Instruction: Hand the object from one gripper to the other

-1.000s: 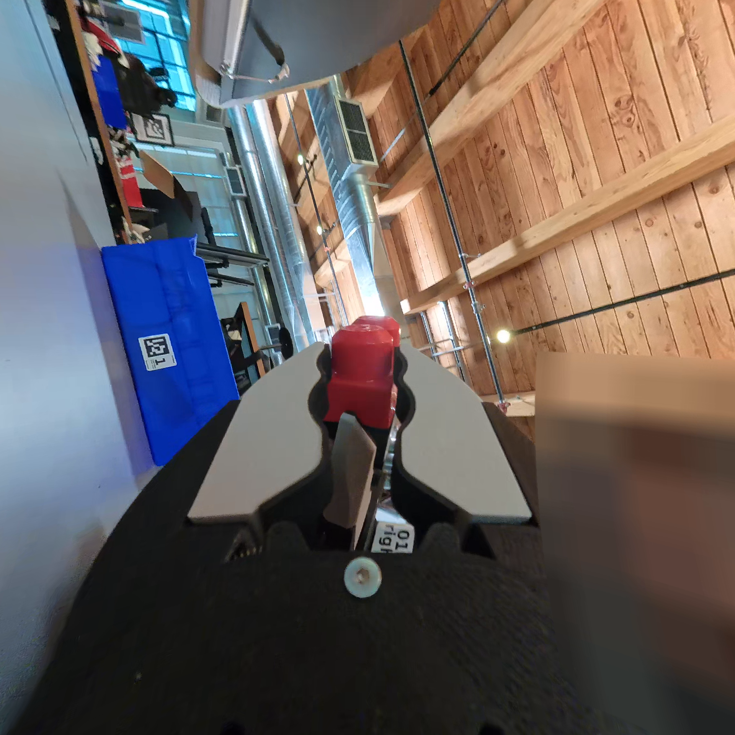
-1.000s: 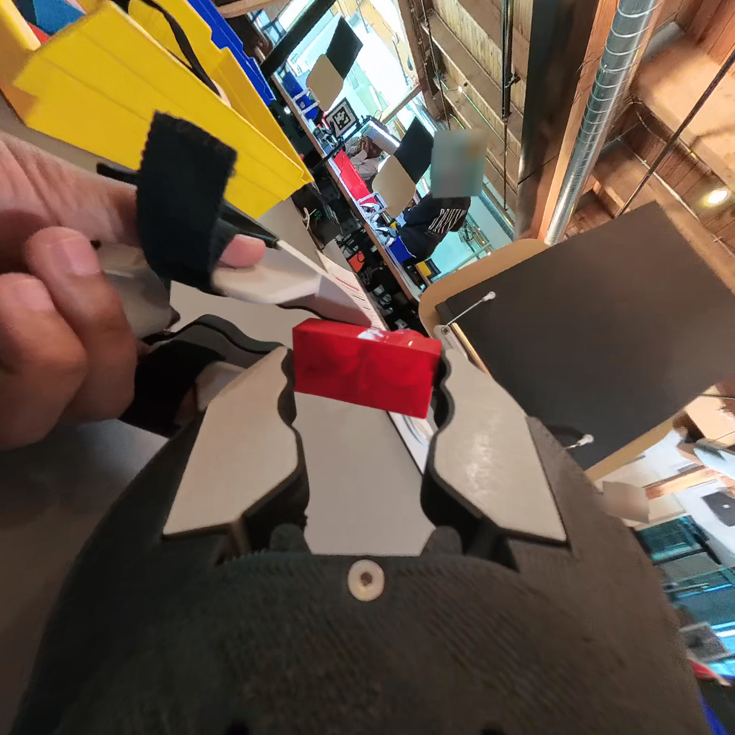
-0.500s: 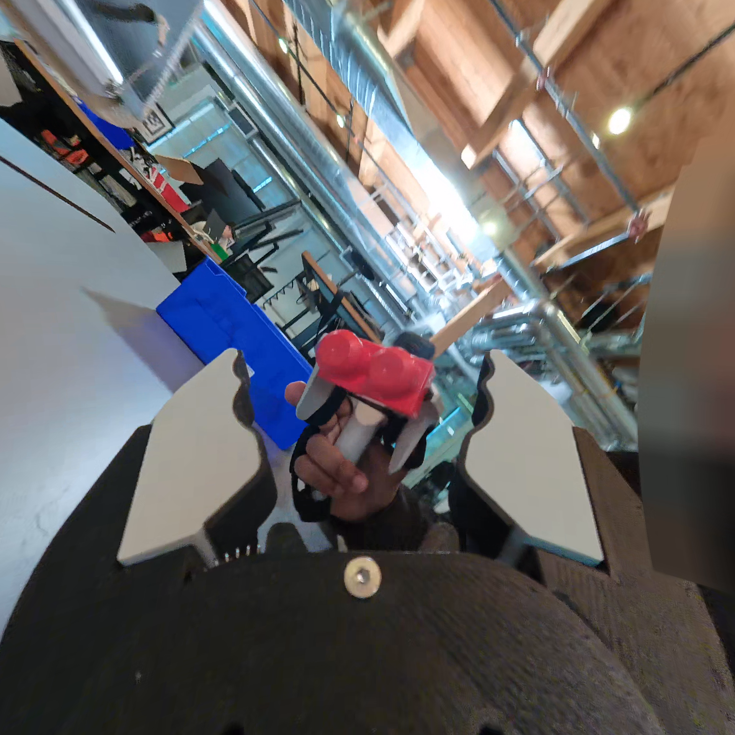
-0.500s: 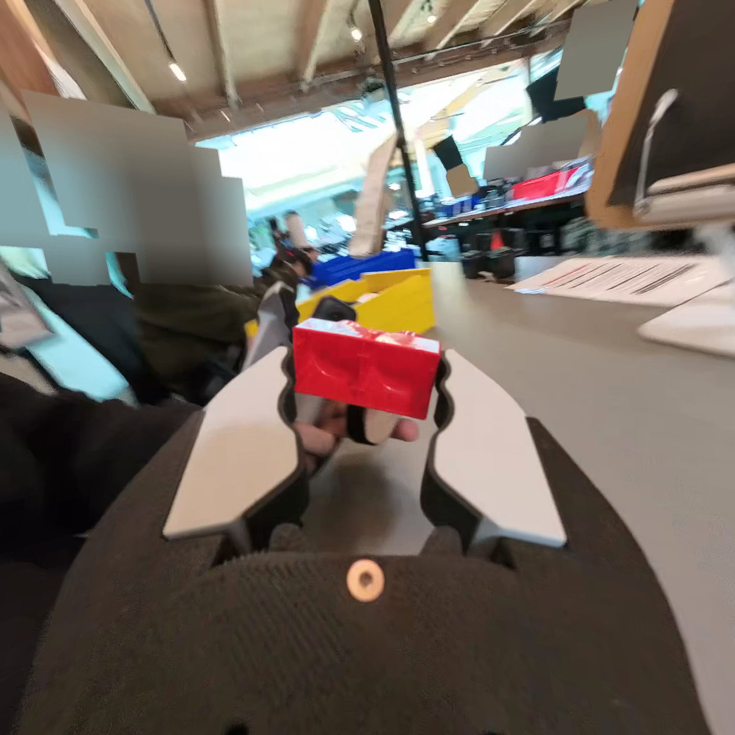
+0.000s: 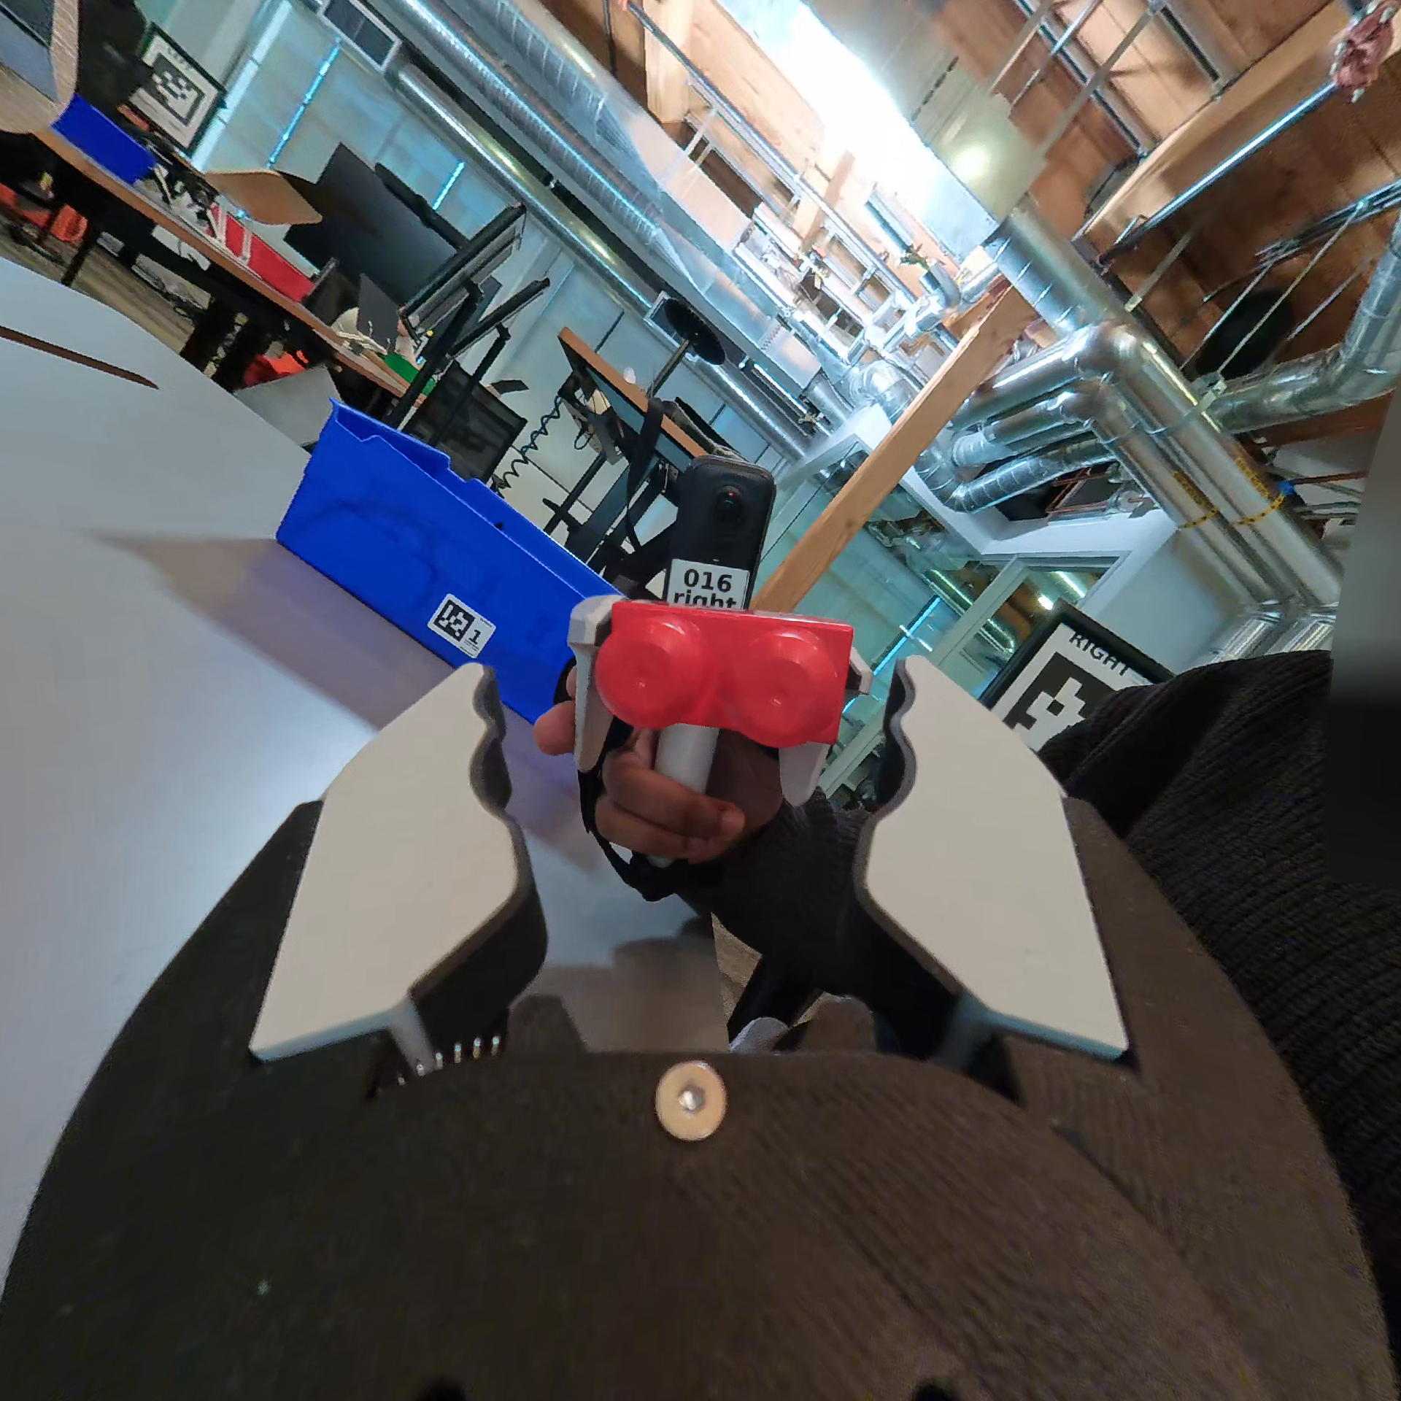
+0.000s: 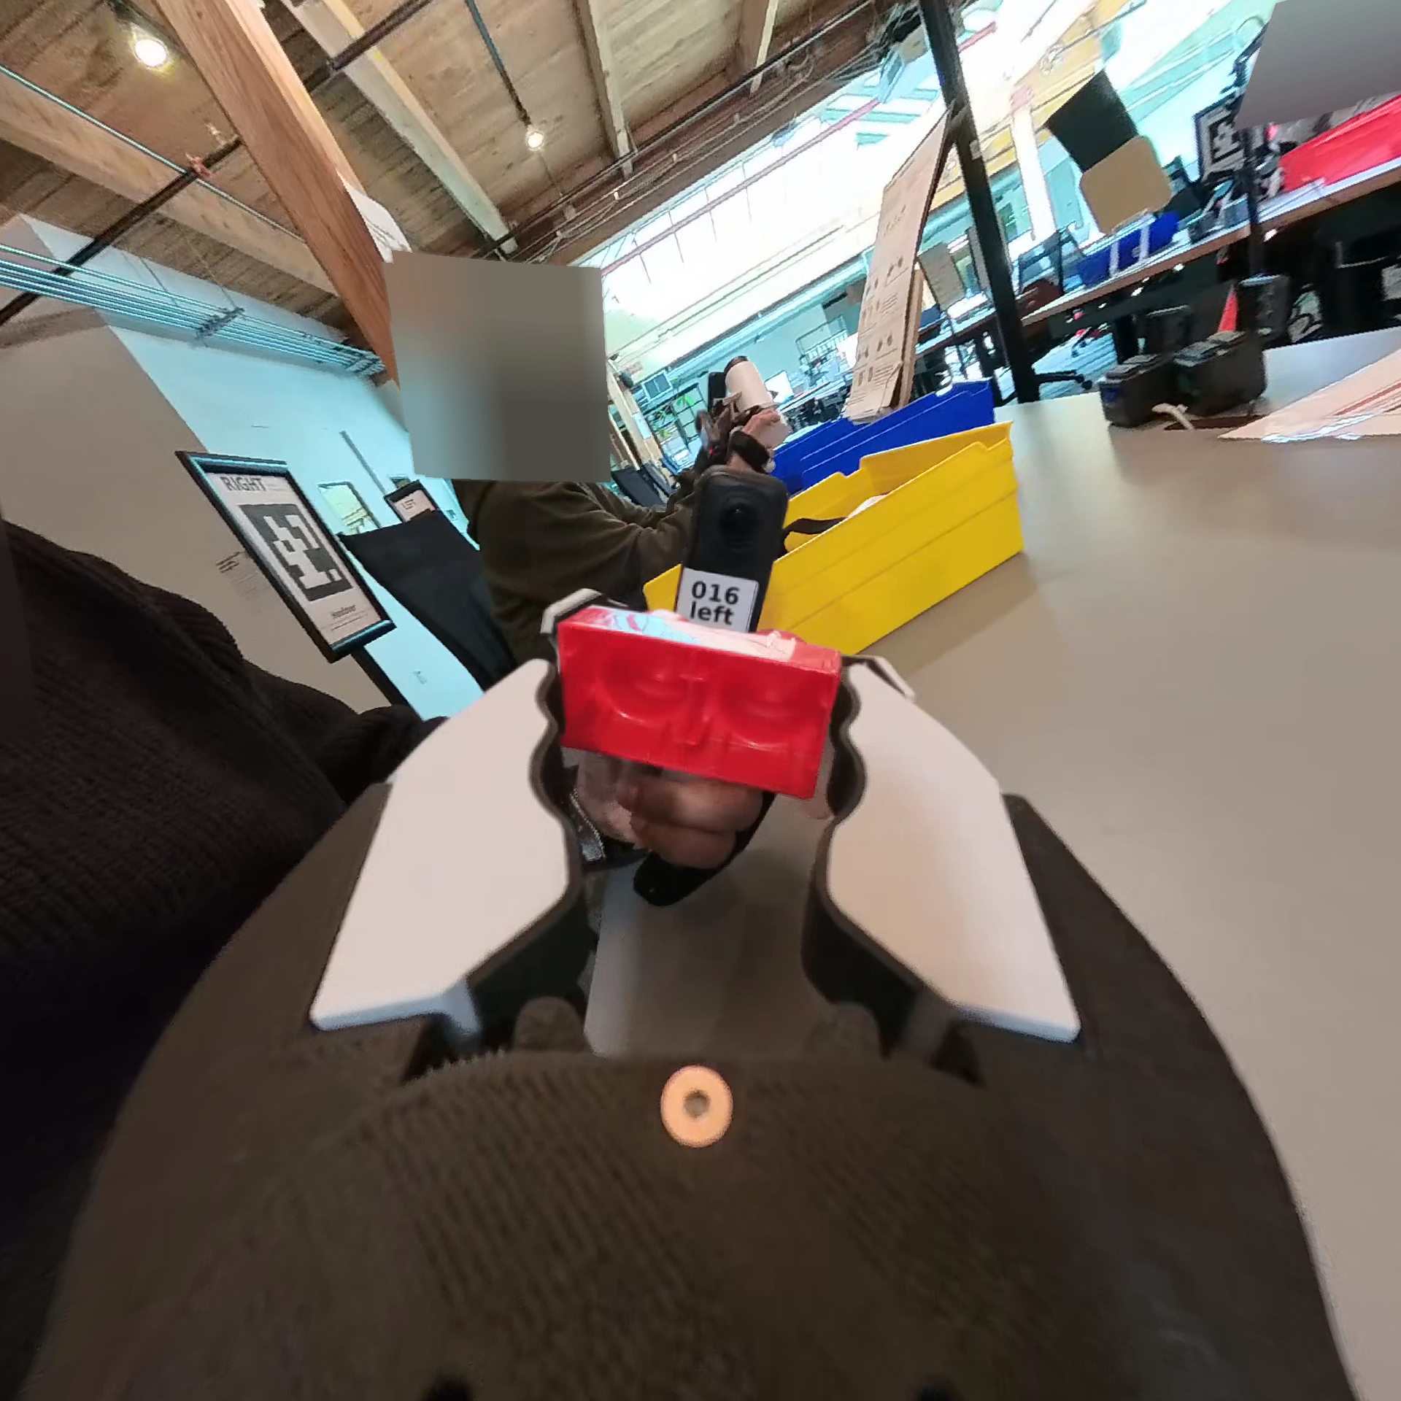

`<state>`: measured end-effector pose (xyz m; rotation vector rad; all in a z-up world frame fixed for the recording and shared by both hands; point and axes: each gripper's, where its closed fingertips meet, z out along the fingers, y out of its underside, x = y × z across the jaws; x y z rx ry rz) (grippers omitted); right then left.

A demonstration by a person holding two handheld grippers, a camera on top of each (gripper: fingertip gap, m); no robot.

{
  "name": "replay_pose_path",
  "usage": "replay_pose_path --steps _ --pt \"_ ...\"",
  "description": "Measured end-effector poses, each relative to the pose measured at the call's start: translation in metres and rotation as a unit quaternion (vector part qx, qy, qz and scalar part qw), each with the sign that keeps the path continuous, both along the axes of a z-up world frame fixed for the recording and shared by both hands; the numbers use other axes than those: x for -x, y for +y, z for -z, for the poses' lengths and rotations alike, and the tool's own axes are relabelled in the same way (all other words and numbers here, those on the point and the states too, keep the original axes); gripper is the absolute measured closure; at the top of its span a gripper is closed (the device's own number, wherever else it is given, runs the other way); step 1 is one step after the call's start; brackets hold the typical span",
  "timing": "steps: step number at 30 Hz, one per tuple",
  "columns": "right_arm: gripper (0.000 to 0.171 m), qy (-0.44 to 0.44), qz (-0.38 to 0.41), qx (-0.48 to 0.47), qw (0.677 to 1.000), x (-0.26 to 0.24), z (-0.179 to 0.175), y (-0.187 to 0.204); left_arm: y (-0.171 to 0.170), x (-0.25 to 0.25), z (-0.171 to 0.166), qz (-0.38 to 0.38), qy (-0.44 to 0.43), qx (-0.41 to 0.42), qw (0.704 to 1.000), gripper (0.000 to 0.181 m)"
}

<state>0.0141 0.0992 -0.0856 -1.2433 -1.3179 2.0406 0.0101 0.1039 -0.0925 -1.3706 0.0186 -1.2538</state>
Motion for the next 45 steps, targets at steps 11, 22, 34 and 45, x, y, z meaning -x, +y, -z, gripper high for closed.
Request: replay_pose_path --steps 11,22,34,45 --pt "0.102 -0.006 -0.024 0.031 0.999 -0.001 0.001 0.0 -0.006 -0.008 0.0 0.025 0.016 -0.01 1.0 0.104" --pt "0.102 -0.01 -0.029 0.028 0.999 0.001 0.004 -0.004 -0.007 -0.009 0.001 0.033 0.017 -0.009 0.999 0.116" --pt "0.077 0.044 0.094 -0.06 0.993 0.007 0.001 0.023 0.007 0.02 0.012 -0.026 -0.035 0.045 0.998 0.115" --pt "0.11 0.076 0.135 -0.437 0.886 0.006 0.03 0.001 0.012 0.019 0.041 0.057 -0.155 0.173 0.971 0.114"
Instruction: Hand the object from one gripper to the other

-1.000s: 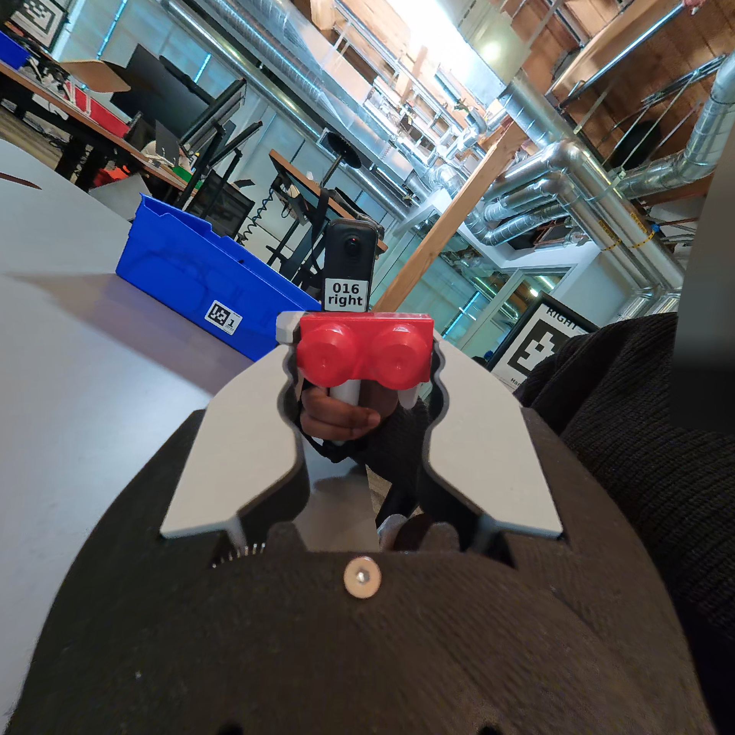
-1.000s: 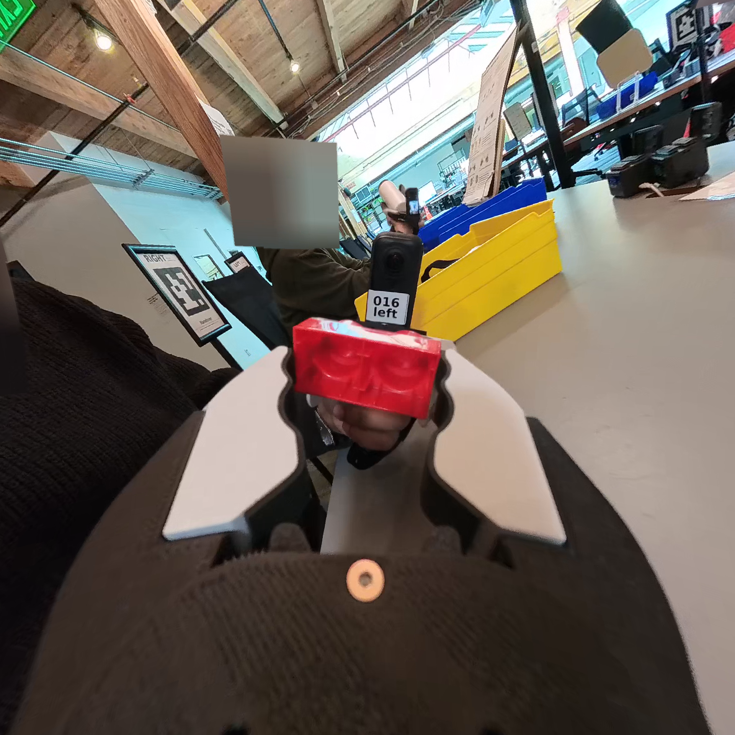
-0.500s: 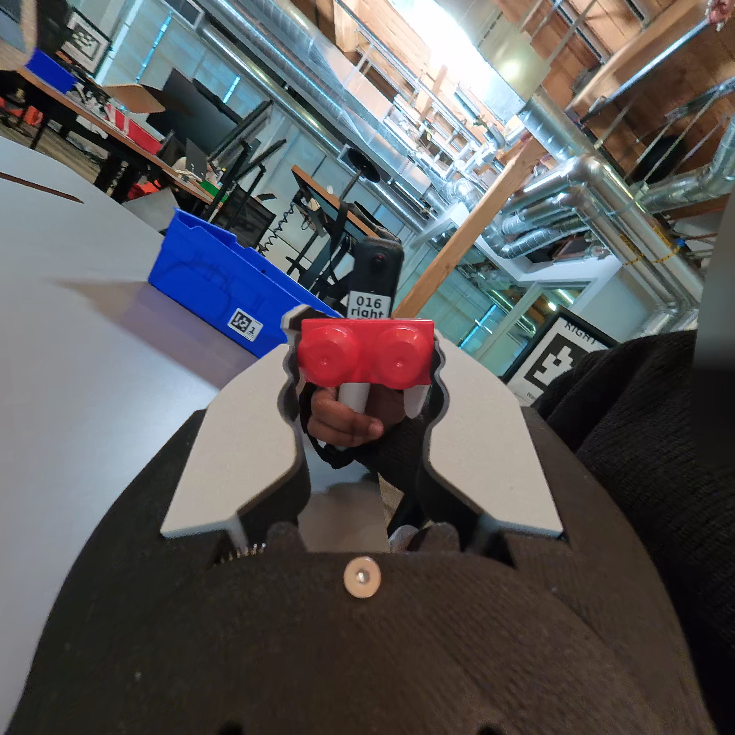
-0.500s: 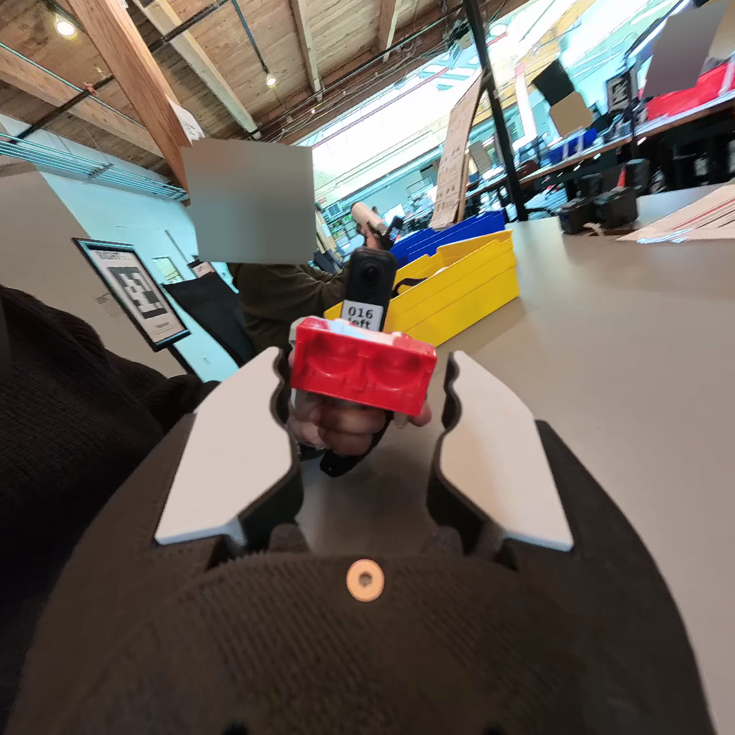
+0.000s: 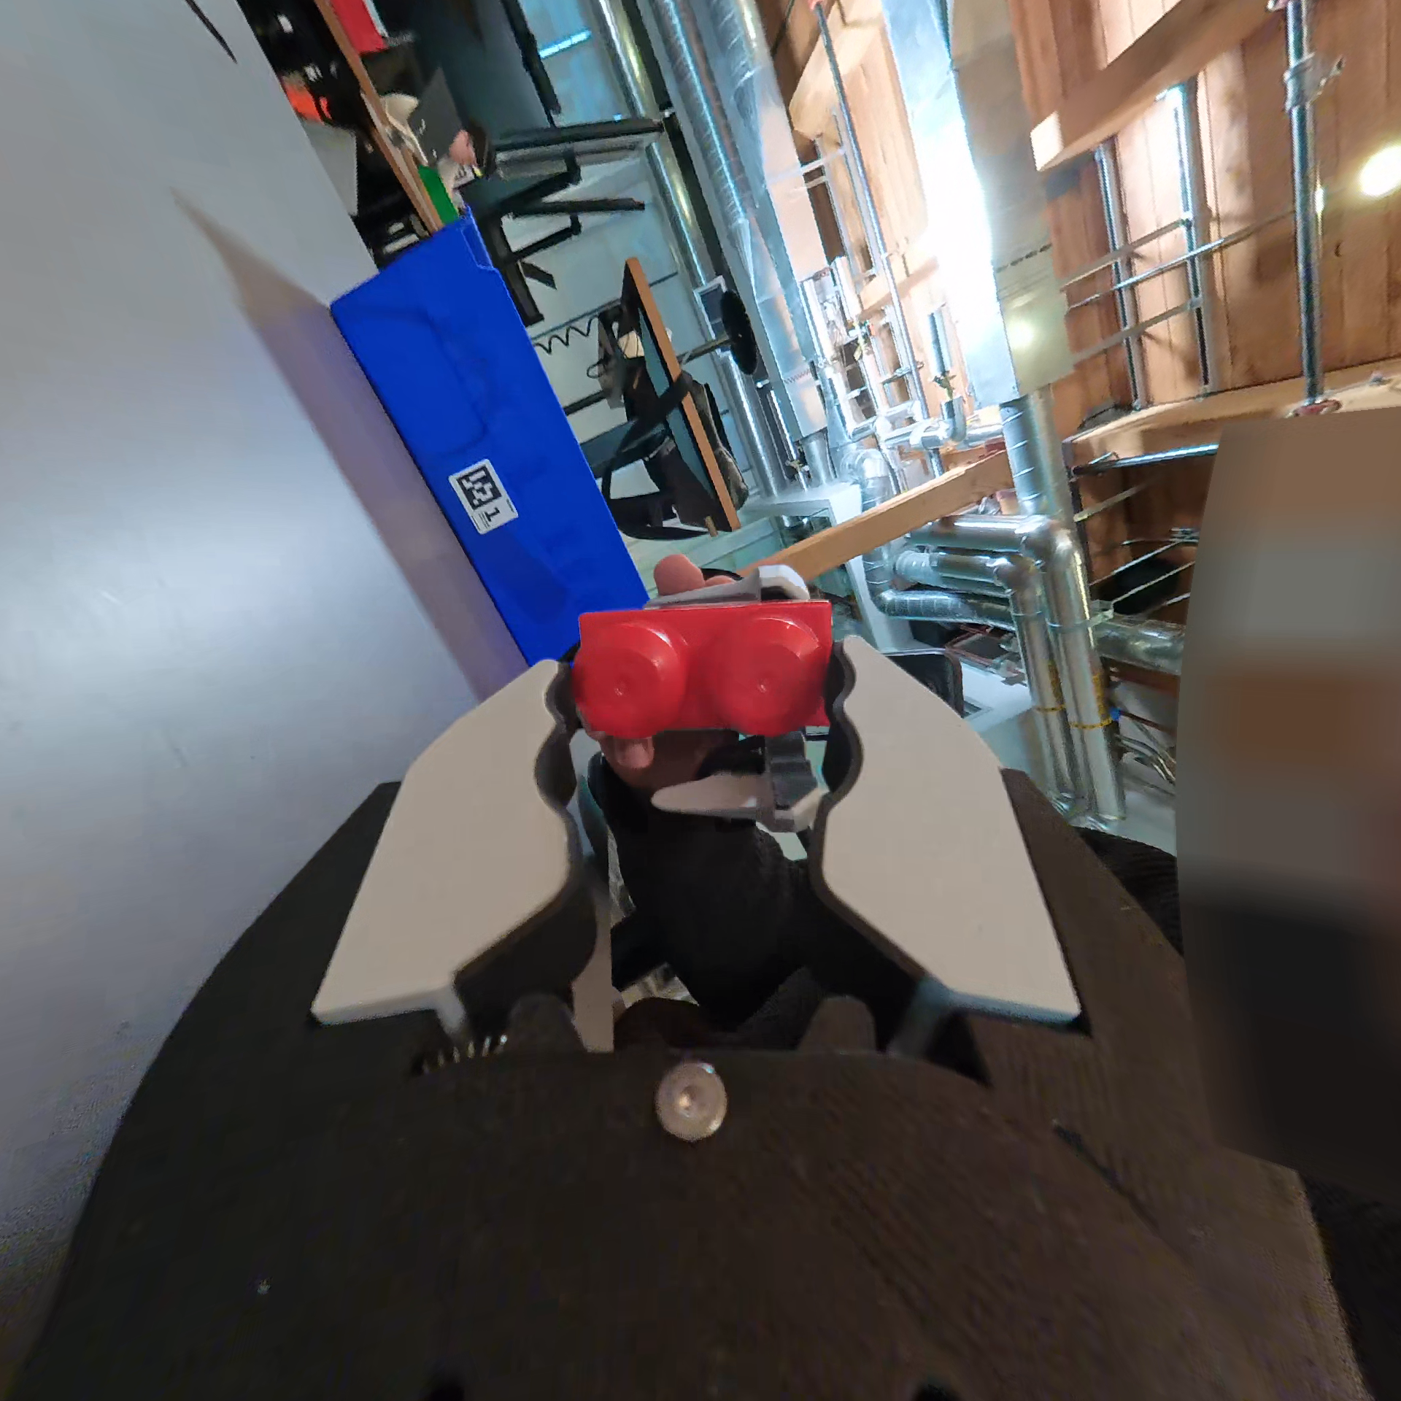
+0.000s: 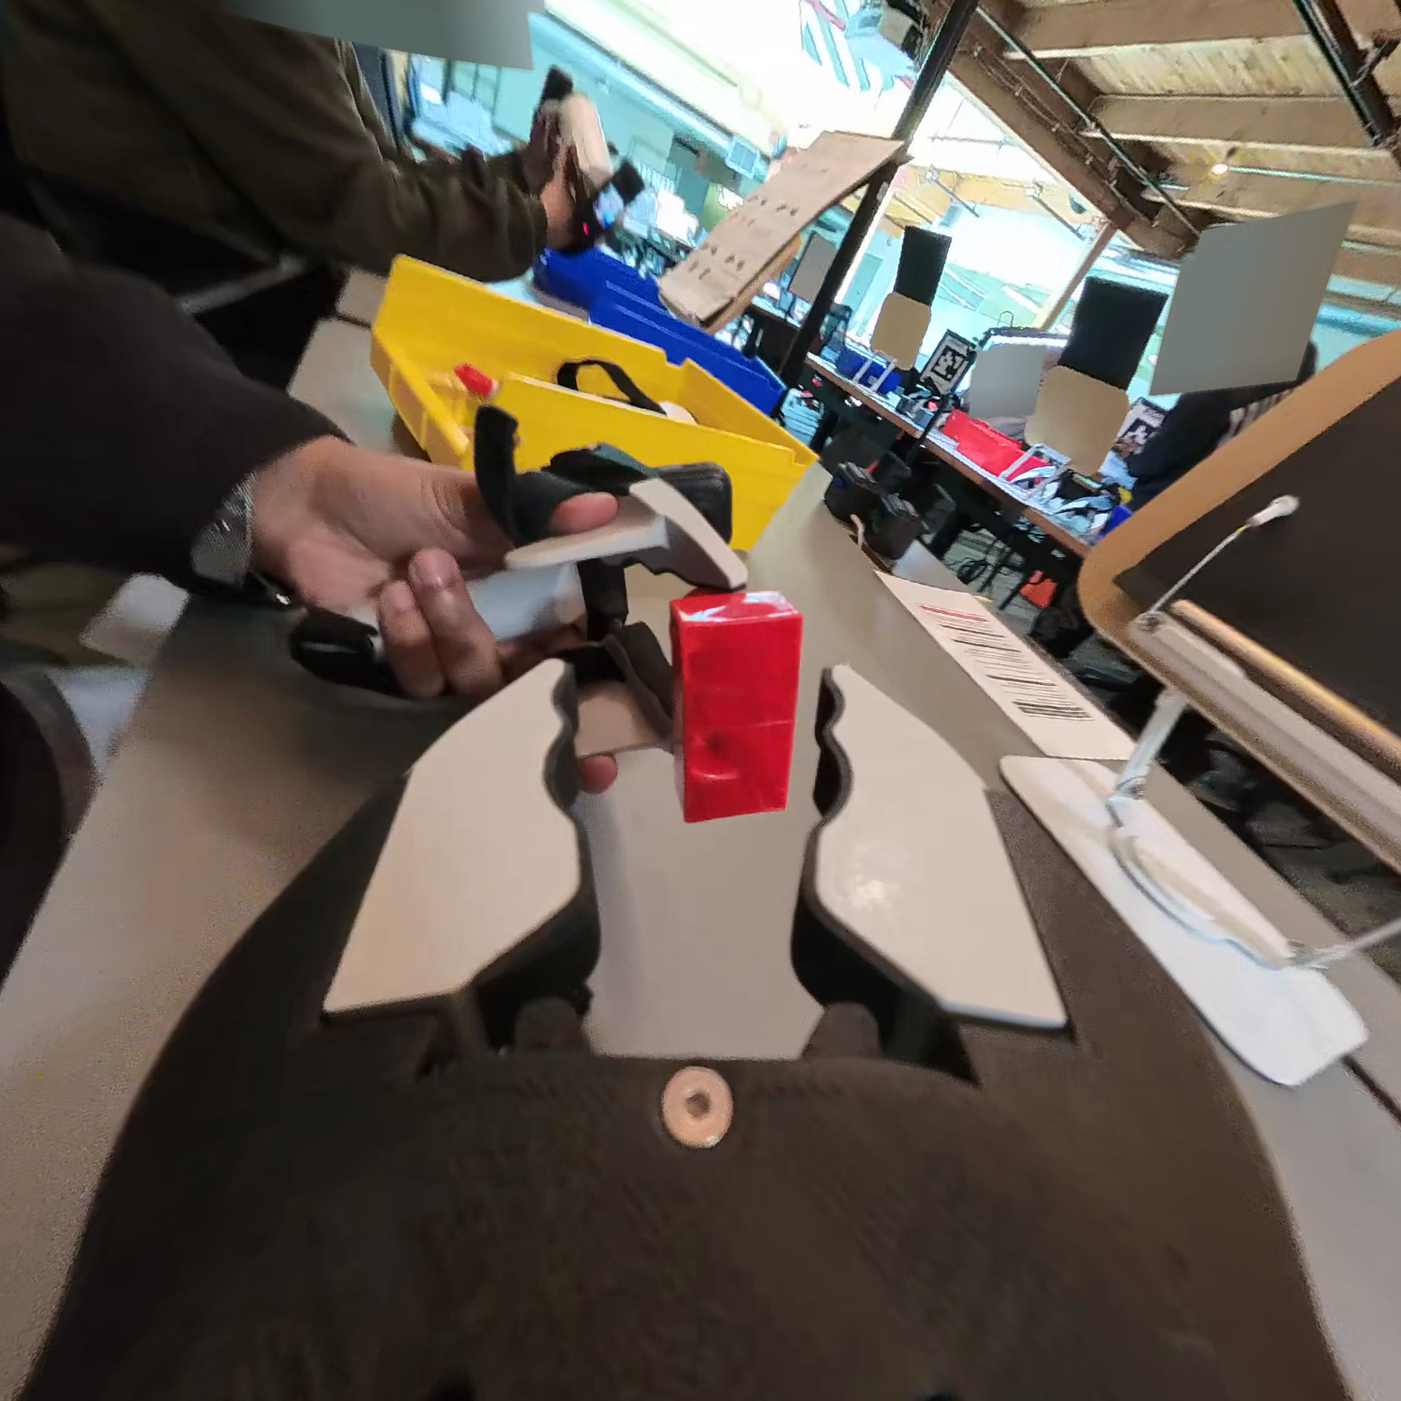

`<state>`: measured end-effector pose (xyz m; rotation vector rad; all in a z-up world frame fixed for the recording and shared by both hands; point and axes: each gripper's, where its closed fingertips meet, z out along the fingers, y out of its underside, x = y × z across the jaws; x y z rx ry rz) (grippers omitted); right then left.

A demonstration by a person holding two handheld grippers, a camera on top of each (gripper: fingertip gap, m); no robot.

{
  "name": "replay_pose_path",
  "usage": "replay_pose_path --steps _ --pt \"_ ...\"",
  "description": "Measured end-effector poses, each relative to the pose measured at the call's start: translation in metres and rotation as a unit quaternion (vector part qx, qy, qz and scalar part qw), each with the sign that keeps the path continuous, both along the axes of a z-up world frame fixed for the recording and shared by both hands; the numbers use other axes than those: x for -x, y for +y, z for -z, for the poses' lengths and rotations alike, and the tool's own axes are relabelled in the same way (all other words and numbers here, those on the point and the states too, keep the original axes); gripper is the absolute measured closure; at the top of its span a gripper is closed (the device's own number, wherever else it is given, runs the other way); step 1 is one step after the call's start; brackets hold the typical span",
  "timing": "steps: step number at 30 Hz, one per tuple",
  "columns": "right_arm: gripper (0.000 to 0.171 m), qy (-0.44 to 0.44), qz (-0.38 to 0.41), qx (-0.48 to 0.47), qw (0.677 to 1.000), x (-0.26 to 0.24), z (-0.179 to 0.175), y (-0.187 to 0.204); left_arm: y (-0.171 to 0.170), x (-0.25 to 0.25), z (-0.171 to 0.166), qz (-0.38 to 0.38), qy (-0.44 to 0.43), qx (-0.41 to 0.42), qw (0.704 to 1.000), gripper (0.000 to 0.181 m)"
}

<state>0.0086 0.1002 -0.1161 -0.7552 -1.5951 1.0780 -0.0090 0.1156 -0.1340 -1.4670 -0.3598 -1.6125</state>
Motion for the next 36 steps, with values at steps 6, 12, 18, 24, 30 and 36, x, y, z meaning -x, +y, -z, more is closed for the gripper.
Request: replay_pose_path --steps 6,12,18,24,30,36 --pt "0.114 -0.031 0.023 -0.031 0.999 0.004 0.014 0.006 -0.004 -0.011 -0.003 0.031 0.007 -0.01 0.999 0.114" --pt "0.133 -0.027 0.015 -0.019 0.999 -0.001 0.009 0.007 -0.006 -0.016 -0.003 0.049 0.013 -0.011 0.999 0.114" --pt "0.137 -0.033 0.009 -0.027 0.999 -0.002 0.01 0.006 -0.007 -0.017 -0.003 0.055 0.018 -0.014 0.998 0.114" --pt "0.138 -0.029 0.012 -0.014 0.999 -0.003 0.006 0.008 -0.009 -0.017 -0.01 0.046 0.019 -0.042 0.998 0.114" --pt "0.138 0.019 0.037 0.144 0.989 -0.015 -0.032 0.038 -0.006 -0.008 -0.015 0.01 0.026 -0.057 0.998 0.096" --pt "0.138 0.096 0.134 0.212 0.963 -0.076 -0.1 0.11 -0.005 -0.01 -0.014 0.012 0.025 -0.056 0.998 0.098"
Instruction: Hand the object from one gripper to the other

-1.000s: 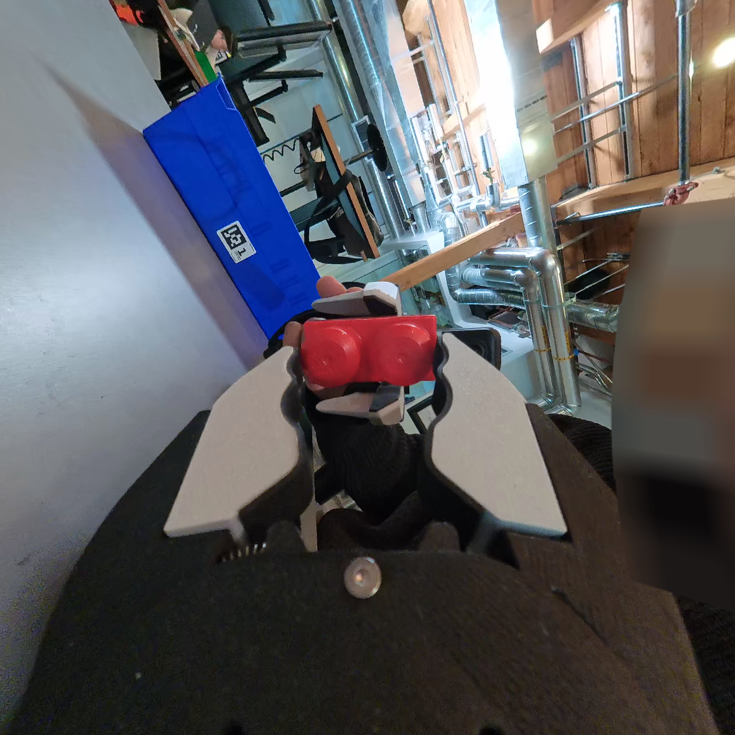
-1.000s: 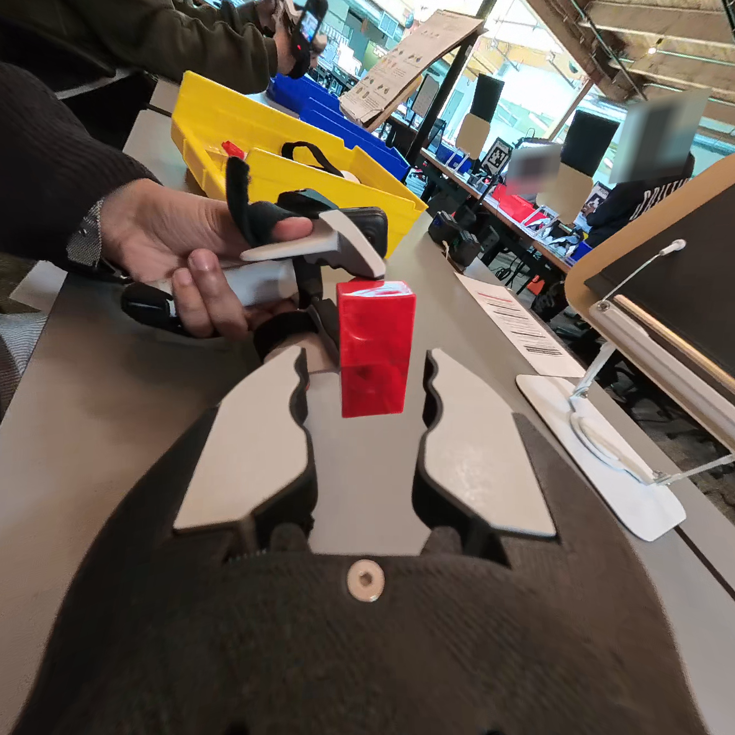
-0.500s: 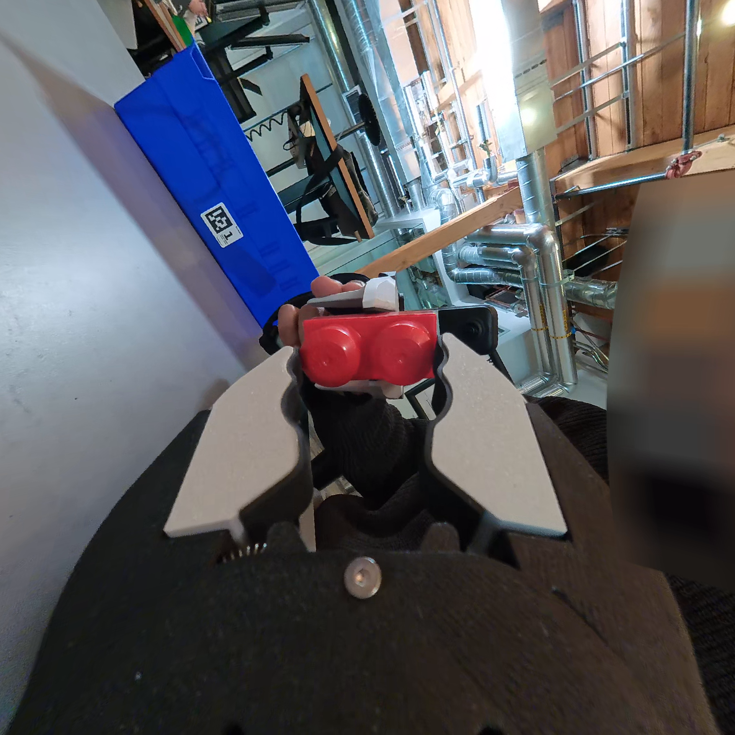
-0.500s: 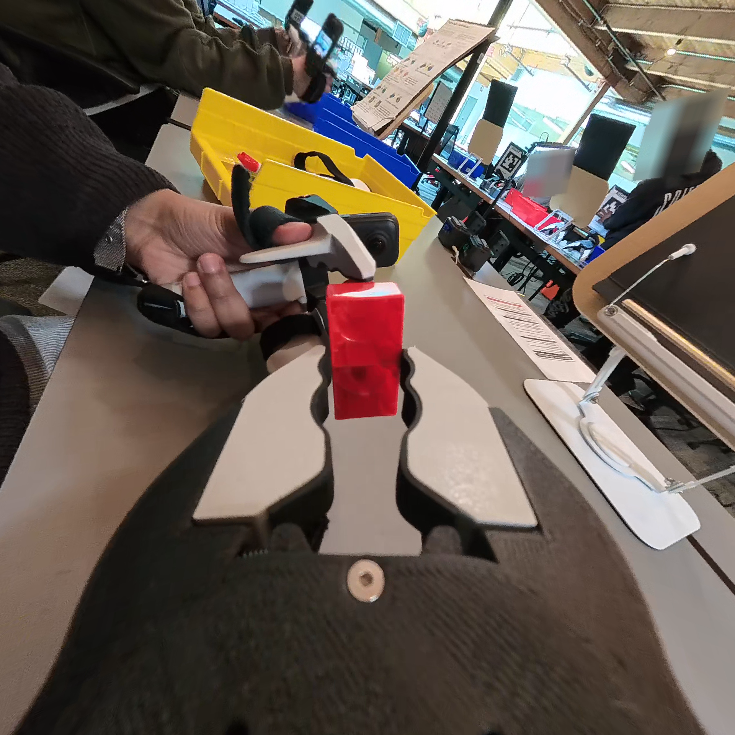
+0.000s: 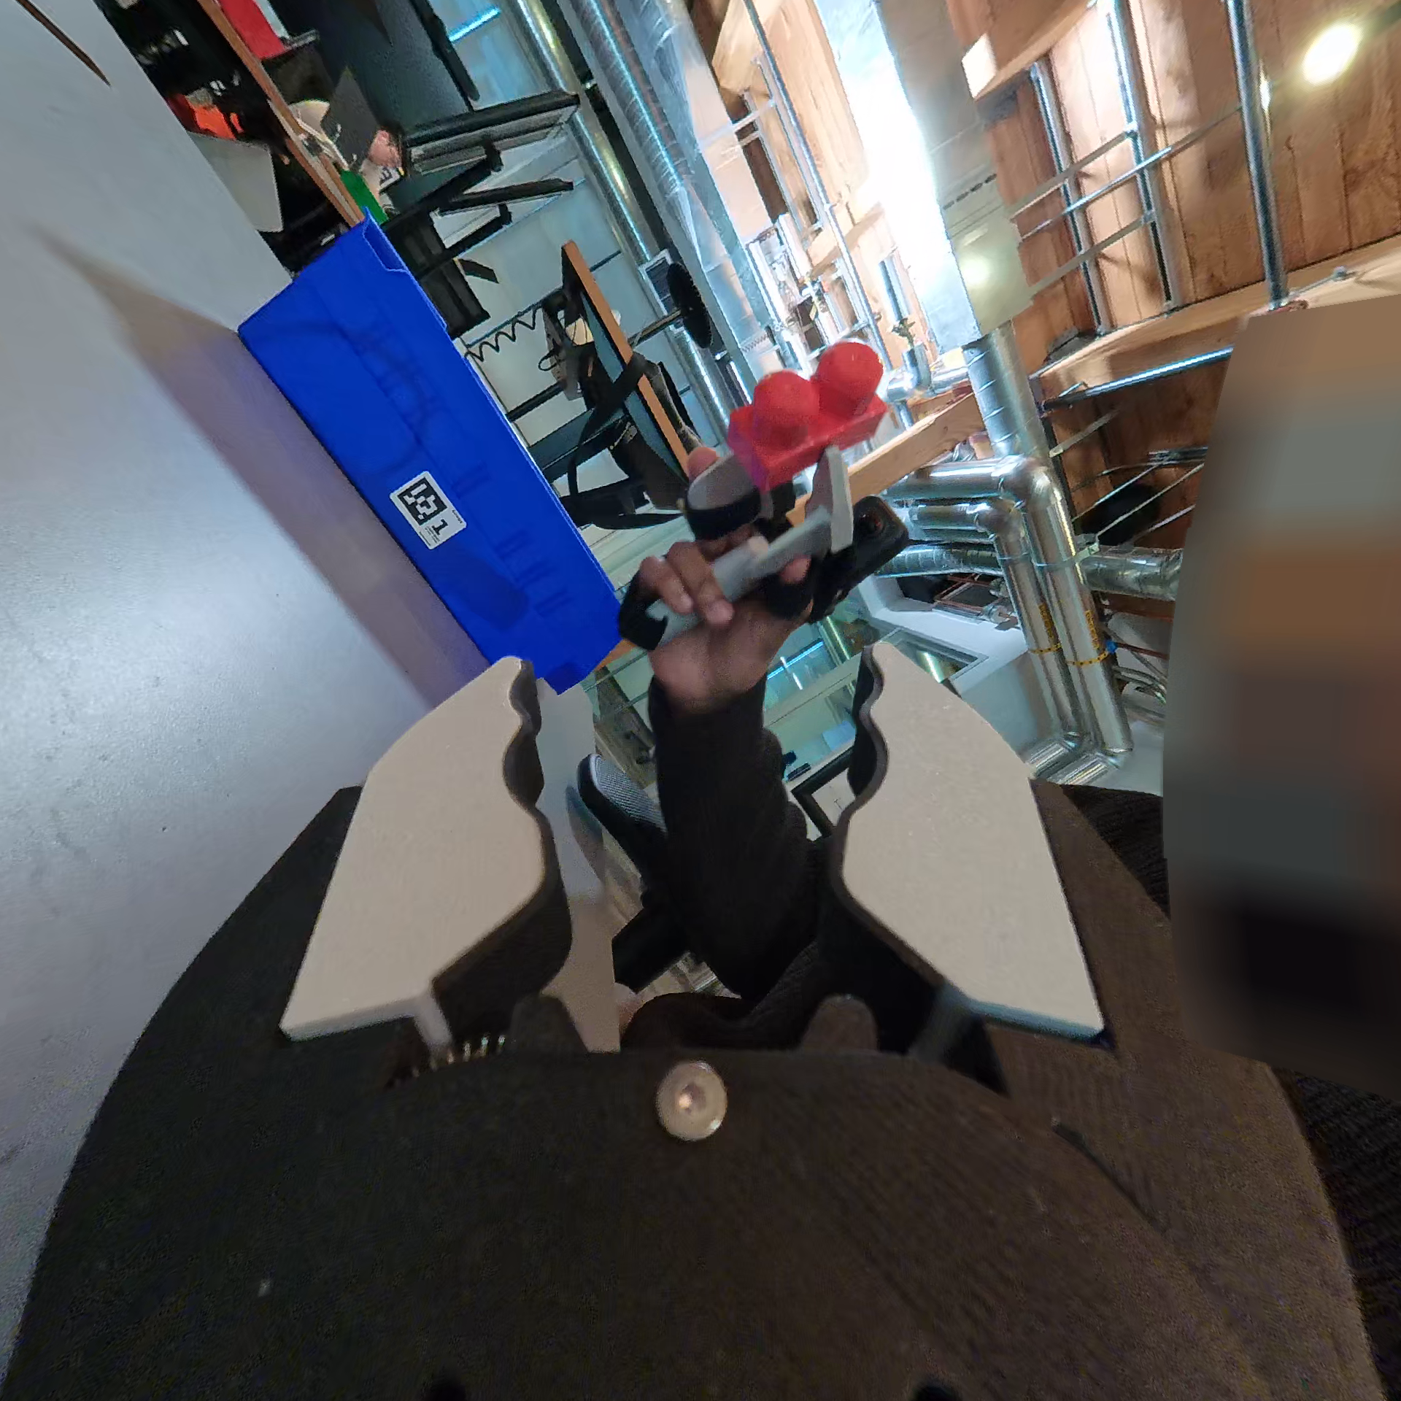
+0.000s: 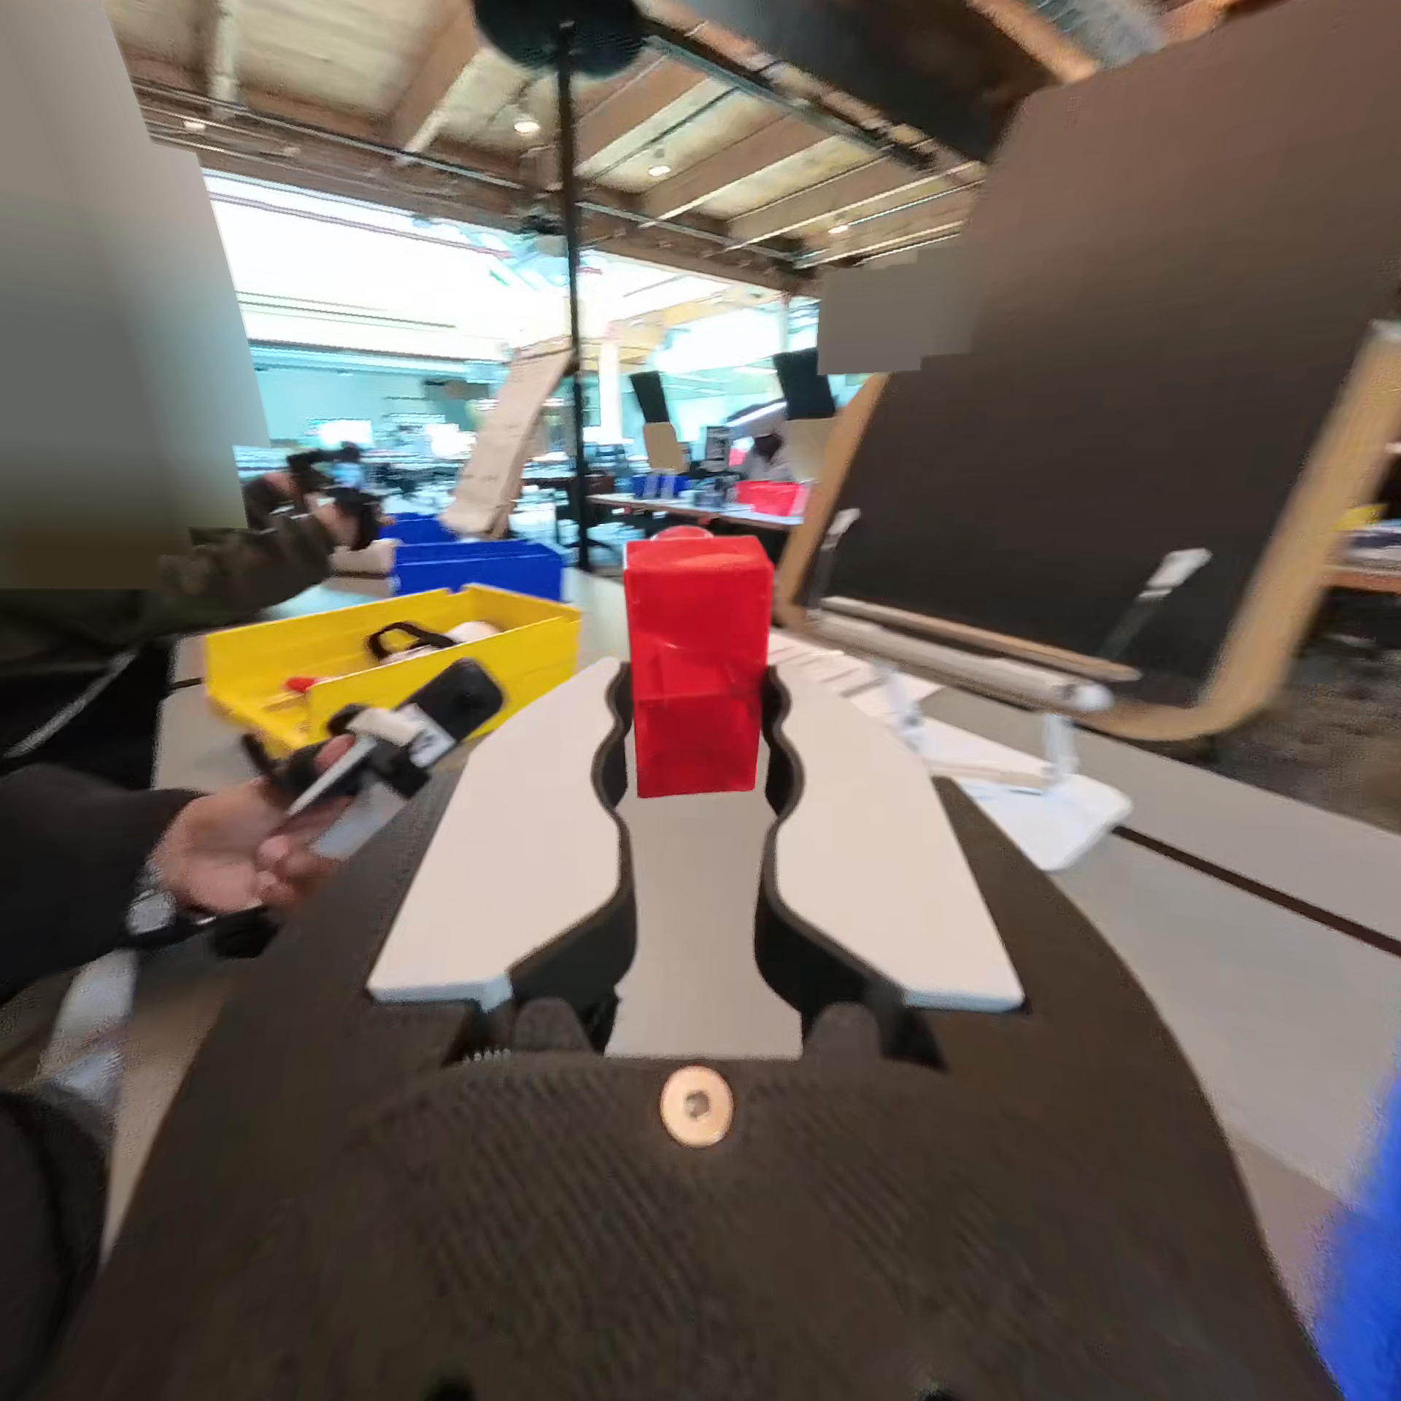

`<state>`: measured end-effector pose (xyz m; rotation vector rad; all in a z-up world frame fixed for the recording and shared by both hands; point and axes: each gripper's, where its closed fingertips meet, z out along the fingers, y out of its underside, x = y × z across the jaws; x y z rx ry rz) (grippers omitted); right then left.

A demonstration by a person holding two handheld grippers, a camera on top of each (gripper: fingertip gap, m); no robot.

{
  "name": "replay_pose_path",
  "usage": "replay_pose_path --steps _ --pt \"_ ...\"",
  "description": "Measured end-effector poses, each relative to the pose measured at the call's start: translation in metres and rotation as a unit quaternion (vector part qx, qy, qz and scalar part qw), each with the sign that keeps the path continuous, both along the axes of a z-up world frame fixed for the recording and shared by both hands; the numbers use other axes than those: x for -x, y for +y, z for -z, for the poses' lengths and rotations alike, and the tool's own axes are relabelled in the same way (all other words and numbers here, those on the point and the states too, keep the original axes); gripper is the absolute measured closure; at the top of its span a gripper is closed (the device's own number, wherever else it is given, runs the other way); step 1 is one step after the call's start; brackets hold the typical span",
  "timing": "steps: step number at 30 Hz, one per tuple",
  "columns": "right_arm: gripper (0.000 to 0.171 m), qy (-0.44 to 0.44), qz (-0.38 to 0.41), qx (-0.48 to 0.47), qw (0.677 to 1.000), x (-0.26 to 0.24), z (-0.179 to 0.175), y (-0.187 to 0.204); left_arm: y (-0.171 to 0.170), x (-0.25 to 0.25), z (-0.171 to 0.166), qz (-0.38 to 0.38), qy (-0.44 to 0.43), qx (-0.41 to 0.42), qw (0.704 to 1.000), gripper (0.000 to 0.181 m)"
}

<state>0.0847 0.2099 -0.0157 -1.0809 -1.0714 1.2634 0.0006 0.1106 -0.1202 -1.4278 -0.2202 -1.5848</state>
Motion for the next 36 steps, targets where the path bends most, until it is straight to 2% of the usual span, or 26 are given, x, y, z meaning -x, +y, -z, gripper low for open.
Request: replay_pose_path --steps 3,5,8,11,14,18,21,22,23,24,25,28,30,33,36 --pt "0.137 -0.013 0.09 -0.011 0.996 -0.049 -0.018 0.048 0.0 -0.003 0.001 0.0 0.014 -0.002 1.0 0.099" --pt "0.137 -0.033 0.122 -0.009 0.992 -0.081 -0.016 0.075 -0.001 -0.005 0.001 0.005 0.02 -0.004 1.0 0.103" --pt "0.137 -0.05 0.169 0.05 0.983 -0.128 0.003 0.118 -0.002 -0.01 0.001 0.012 0.024 -0.007 1.0 0.106" --pt "0.137 -0.08 0.176 0.161 0.968 -0.155 0.037 0.149 -0.002 -0.013 0.002 0.016 0.036 -0.007 0.999 0.107" --pt "0.137 -0.131 0.176 0.253 0.942 -0.163 0.076 0.164 -0.002 -0.015 0.003 0.018 0.045 -0.006 0.999 0.107" --pt "0.137 -0.169 0.179 0.29 0.925 -0.161 0.105 0.17 -0.002 -0.014 0.004 0.018 0.037 -0.004 0.999 0.107" --pt "0.137 -0.19 0.193 0.28 0.921 -0.16 0.112 0.172 -0.002 -0.012 0.003 0.017 0.033 -0.004 0.999 0.108" --pt "0.131 -0.191 0.201 0.274 0.921 -0.16 0.112 0.173 -0.002 -0.012 0.003 0.016 0.034 -0.004 0.999 0.108" --pt "0.117 -0.186 0.21 0.267 0.922 -0.16 0.111 0.176 -0.002 -0.012 0.003 0.017 0.034 -0.005 0.999 0.108" --pt "0.111 -0.181 0.22 0.257 0.923 -0.16 0.109 0.178 -0.002 -0.012 0.002 0.017 0.034 -0.005 0.999 0.108" --pt "0.114 -0.175 0.227 0.242 0.927 -0.16 0.103 0.178 -0.002 -0.012 0.002 0.017 0.034 -0.005 0.999 0.108" --pt "0.122 -0.161 0.232 0.158 0.946 -0.146 0.073 0.164 -0.001 -0.012 0.003 0.015 0.035 -0.004 0.999 0.108" --pt "0.128 -0.147 0.198 0.079 0.966 -0.118 0.046 0.135 0.0 -0.014 0.004 0.014 0.041 -0.003 0.999 0.107" --pt "0.134 -0.114 0.093 0.003 0.989 -0.056 0.017 0.063 0.001 -0.017 0.007 0.012 0.065 0.005 0.998 0.107" --pt "0.141 -0.098 -0.012 -0.028 0.995 0.0 0.017 -0.016 0.0 -0.019 0.005 -0.006 0.094 0.012 0.995 0.106"
